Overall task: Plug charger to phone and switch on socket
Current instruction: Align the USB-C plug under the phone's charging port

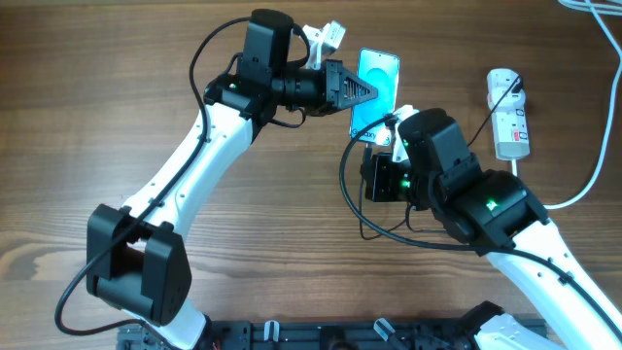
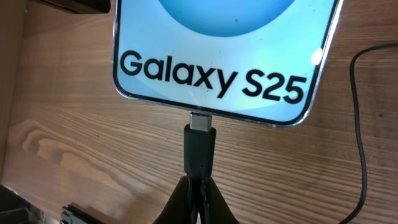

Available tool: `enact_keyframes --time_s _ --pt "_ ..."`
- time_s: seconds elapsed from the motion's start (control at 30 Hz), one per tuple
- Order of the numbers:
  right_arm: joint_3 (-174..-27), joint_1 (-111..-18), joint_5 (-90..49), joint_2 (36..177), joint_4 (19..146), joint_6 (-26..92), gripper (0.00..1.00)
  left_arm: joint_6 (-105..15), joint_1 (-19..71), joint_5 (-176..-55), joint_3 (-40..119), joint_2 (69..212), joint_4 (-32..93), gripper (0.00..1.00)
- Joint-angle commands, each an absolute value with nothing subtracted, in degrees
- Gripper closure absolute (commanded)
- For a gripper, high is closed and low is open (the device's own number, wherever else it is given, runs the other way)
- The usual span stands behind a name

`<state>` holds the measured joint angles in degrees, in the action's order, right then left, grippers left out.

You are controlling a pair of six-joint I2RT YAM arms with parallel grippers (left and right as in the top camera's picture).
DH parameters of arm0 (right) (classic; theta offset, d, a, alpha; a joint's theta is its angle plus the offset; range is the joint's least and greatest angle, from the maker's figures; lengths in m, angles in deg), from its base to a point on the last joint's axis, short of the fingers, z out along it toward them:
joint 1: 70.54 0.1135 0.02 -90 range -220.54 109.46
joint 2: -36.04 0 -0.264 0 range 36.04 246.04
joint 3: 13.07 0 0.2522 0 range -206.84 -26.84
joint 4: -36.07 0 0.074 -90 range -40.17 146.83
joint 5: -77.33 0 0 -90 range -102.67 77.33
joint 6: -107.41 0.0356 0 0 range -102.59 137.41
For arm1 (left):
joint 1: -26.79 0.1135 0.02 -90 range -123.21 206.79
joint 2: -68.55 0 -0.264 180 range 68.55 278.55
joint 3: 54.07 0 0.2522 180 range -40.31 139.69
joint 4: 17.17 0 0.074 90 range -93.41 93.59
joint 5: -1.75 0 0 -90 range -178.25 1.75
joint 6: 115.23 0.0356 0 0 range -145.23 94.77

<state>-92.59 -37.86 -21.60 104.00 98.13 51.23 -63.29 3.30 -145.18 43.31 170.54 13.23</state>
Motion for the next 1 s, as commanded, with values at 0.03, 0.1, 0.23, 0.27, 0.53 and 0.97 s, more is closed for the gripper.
enact_keyframes --time_s 0.03,0.1,0.23,0.27,0.53,0.97 --pt "-93.27 -37.99 -21.17 104.07 97.54 51.89 0.96 -63.16 3.26 -147.41 44.03 169.16 12.68 0.96" --pt "-93.27 -38.01 -21.17 104.07 97.43 51.89 0.96 -63.16 3.26 -147.41 44.03 169.16 12.68 0.96" --pt "-93.27 -38.01 -21.19 104.07 97.23 51.91 0.96 -62.98 3.26 -147.43 44.03 169.14 12.71 0.96" --pt "-93.27 -38.01 -21.17 104.07 97.21 51.89 0.96 -62.98 3.26 -147.43 44.03 169.16 12.68 0.96" --pt "-93.27 -38.01 -21.17 104.07 98.45 51.85 0.96 -63.03 3.28 -147.41 44.03 169.16 12.68 0.96" --pt "-93.25 -38.01 -21.67 104.07 98.96 52.06 0.96 -63.01 3.26 -147.41 44.03 169.14 12.66 0.96"
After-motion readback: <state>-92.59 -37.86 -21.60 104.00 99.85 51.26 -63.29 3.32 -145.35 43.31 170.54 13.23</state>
